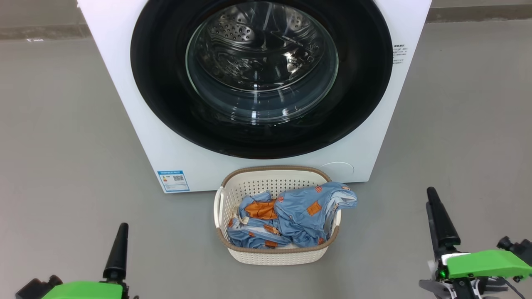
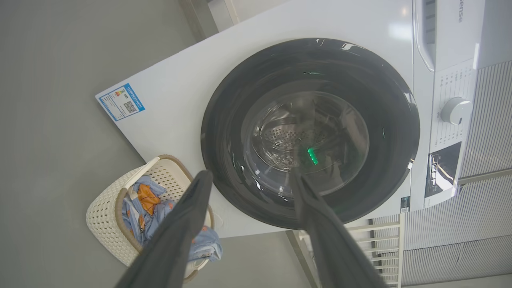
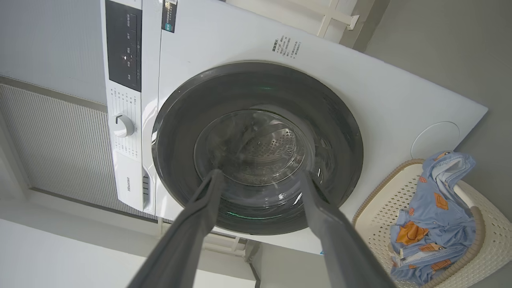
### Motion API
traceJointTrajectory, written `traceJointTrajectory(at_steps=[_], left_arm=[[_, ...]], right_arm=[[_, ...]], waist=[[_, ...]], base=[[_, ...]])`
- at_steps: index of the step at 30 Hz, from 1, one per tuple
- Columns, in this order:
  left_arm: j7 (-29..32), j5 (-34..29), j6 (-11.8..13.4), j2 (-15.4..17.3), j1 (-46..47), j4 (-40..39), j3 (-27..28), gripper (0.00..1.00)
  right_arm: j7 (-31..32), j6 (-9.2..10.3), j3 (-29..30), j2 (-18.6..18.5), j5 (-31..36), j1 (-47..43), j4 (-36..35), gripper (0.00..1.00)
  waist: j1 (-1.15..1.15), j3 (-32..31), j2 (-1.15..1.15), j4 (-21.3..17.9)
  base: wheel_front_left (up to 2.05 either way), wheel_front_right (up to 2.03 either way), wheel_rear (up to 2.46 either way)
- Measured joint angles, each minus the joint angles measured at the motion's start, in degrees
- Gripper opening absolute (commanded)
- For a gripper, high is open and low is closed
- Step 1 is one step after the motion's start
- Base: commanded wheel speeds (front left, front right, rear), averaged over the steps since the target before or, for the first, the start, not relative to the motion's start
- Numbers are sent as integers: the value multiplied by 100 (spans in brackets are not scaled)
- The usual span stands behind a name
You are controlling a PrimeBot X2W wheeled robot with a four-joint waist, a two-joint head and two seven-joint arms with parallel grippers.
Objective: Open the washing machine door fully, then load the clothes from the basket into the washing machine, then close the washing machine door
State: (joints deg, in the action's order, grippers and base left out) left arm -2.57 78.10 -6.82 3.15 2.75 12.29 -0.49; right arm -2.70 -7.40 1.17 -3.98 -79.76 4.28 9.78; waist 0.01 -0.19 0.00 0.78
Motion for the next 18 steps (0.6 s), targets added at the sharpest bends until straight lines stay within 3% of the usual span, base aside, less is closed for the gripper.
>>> traceJointTrajectory(at_steps=[18], left_arm=[[-291,-1920,-2,44,25,-86,-87,100]], right_arm=[[-276,0,-432,-318,1736,75,-213,100]], waist=[[0,-20,0,44]], base=[[0,0,0]])
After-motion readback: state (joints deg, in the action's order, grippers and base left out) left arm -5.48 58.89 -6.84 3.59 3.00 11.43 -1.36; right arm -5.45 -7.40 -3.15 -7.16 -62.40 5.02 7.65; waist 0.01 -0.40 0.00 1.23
